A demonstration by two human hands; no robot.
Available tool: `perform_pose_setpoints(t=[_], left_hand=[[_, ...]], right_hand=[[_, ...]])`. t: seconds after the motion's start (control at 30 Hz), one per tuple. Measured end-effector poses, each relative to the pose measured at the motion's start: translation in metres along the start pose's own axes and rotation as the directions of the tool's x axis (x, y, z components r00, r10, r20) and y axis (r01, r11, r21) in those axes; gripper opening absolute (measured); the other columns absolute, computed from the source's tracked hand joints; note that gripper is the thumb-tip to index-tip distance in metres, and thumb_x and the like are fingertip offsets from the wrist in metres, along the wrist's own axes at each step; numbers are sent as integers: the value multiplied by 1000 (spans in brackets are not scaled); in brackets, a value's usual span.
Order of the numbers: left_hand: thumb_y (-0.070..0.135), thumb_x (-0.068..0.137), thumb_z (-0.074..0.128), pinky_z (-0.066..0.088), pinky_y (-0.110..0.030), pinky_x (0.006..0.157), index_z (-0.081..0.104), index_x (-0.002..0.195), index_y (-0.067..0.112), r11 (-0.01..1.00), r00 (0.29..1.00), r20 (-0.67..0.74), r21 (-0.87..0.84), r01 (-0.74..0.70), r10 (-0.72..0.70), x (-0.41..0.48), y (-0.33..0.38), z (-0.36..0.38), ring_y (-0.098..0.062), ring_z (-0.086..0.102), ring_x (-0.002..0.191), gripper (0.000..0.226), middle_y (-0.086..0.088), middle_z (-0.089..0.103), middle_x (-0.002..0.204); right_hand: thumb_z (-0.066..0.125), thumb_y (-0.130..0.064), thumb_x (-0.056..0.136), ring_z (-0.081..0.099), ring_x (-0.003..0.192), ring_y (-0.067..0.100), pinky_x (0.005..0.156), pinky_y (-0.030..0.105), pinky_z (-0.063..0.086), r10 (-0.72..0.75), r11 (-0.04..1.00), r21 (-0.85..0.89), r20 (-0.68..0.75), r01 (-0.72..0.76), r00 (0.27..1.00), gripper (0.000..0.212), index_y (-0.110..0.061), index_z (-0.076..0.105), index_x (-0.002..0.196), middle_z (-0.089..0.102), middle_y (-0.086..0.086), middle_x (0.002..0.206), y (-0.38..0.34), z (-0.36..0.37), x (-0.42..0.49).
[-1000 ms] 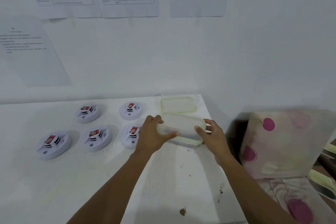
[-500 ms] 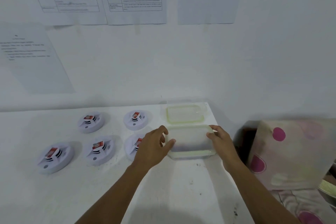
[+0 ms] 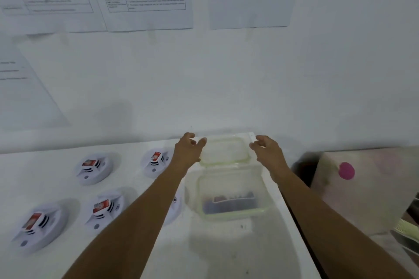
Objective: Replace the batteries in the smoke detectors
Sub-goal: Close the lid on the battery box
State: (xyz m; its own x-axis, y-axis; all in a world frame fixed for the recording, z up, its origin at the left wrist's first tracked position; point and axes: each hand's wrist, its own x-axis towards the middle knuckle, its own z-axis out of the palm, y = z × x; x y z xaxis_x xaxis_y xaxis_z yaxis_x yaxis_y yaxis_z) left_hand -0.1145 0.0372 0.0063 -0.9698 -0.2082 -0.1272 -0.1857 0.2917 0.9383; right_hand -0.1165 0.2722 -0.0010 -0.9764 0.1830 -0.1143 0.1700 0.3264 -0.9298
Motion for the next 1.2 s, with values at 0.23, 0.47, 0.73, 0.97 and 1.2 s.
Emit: perform_pose_setpoints(t=[0.23,0.47,0.73,0.97,1.2], left_hand=[[9,92,64,61,-45,73,57,130,2,995,994,-108,-99,3,-14,21,-8,13,-27,65,89,40,-13,64,105],[5,89,65,62,-39,65,58,130,10,998,973,-226,-28,-60,52,22,-14,-12,-24,68,90,42,-7,68,108],[6,90,64,62,-41,66,58,130,8,997,957,-282,-21,-74,65,17,-20,-39,-26,70,89,40,-7,68,104],[3,89,63,62,-42,66,59,125,10,998,960,-274,-16,-68,62,12,-24,-43,-28,69,90,36,-10,68,107],[6,89,66,60,-32,59,58,123,13,998,967,-248,-35,-58,48,10,-28,-40,-26,68,94,35,-7,68,106]], right_hand=[[51,-16,95,68,83,19,77,36,56,22,995,99,65,-28,998,19,-17,68,105,71,4,101,1,0,31],[75,-30,82,62,100,22,93,35,50,-25,931,-361,71,49,997,41,-17,62,119,65,5,107,8,7,54],[80,-19,75,56,118,29,96,36,46,106,852,-523,128,-24,986,66,-5,50,132,57,12,126,3,12,66],[75,-2,71,62,72,27,67,36,57,146,939,-330,127,-97,981,24,-4,61,90,62,11,83,-3,-4,60],[72,9,77,65,67,25,68,37,57,-19,981,195,85,2,996,29,-3,62,101,69,20,84,-34,-45,58]])
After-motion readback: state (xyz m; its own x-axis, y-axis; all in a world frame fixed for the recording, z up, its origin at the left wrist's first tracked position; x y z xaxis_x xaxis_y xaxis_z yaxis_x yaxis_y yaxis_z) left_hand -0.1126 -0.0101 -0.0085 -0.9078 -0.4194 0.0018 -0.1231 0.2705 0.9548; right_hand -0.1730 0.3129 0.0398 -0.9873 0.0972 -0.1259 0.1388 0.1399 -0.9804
